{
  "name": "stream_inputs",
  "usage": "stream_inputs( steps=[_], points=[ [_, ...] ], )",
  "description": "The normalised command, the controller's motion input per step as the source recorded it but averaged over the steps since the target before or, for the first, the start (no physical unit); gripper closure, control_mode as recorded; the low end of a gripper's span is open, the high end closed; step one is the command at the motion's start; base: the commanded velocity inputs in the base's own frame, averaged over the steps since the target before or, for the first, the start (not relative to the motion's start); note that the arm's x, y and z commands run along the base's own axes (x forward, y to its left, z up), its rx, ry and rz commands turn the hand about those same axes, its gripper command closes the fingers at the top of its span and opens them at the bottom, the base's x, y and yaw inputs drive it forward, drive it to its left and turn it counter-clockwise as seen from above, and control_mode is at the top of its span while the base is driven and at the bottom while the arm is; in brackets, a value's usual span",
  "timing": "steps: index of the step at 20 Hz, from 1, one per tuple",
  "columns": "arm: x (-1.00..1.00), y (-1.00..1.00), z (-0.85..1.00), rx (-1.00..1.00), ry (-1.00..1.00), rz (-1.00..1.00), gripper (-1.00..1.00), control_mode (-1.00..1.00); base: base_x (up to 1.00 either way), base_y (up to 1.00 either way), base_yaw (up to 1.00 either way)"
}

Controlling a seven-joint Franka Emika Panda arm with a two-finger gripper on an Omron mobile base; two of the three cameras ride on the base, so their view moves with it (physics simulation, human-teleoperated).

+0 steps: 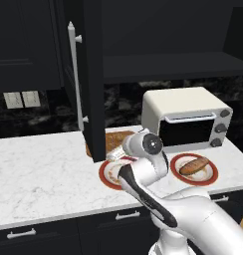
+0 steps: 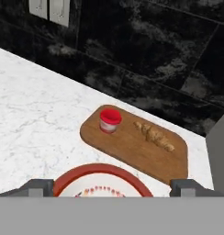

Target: From the different types of pastries on the counter, select a croissant and place it on the cutting board. Then retrieve a jar of jam from the cabinet and place it alongside the croissant on the cutting board.

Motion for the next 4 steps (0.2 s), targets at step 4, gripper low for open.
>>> stream_inputs(
  steps=[4],
  points=[
    [-1.00, 0.00, 0.00, 0.00, -0.20, -0.07, -1.00, -1.00, 0.00, 0.00, 0.00]
  ],
)
